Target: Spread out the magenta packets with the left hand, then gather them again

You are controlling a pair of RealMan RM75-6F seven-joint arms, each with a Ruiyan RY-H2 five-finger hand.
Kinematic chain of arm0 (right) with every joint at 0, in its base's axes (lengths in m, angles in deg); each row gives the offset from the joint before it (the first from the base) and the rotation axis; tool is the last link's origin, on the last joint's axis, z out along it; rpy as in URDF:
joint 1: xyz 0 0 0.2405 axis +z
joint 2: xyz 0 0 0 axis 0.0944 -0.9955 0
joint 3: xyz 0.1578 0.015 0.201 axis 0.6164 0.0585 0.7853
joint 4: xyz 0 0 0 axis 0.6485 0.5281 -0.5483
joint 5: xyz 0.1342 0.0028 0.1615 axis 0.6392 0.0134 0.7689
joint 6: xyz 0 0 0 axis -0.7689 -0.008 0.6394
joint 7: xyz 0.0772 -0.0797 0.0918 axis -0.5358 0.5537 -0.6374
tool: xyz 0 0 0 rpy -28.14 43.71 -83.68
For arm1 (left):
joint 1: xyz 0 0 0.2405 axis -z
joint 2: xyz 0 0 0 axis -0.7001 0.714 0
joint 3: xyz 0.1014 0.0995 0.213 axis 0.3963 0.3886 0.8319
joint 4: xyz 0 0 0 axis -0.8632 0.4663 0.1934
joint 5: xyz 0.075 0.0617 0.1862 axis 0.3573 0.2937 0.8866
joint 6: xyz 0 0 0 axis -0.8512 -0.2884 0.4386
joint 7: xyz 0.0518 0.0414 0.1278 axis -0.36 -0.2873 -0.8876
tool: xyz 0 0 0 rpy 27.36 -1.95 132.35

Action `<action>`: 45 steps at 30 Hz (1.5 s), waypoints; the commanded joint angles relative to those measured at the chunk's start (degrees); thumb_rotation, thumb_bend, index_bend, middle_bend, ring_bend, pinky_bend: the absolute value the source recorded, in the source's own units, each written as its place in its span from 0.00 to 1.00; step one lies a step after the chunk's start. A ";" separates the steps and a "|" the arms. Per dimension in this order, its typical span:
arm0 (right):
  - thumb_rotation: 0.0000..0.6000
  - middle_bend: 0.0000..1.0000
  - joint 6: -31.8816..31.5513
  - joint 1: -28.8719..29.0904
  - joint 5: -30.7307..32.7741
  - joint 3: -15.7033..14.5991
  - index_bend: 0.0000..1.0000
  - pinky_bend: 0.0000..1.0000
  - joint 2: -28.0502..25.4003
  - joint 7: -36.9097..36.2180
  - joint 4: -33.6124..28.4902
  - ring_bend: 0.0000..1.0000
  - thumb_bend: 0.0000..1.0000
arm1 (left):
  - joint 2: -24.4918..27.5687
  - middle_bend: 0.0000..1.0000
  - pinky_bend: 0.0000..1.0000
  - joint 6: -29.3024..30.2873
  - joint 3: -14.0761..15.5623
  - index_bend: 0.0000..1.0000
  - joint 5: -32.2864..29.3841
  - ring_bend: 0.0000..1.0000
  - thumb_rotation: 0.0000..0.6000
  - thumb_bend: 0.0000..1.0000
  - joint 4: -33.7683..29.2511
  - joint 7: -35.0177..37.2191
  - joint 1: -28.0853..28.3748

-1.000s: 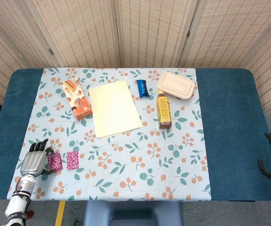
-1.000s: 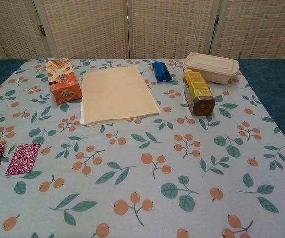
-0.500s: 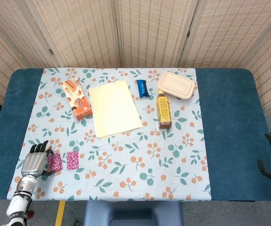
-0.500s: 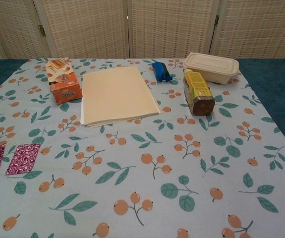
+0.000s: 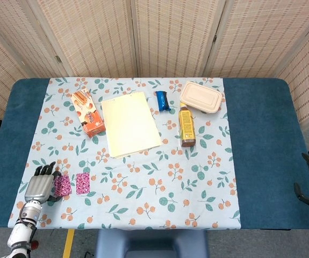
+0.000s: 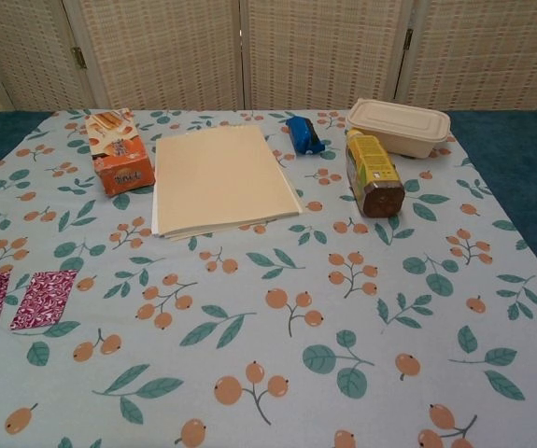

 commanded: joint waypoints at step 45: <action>1.00 0.00 0.14 -0.60 0.66 -0.09 0.00 0.00 0.38 -1.78 1.75 0.00 0.46 | -2.18 0.00 0.00 -2.58 -1.21 0.19 -1.60 0.00 0.97 0.23 -6.33 -8.75 5.03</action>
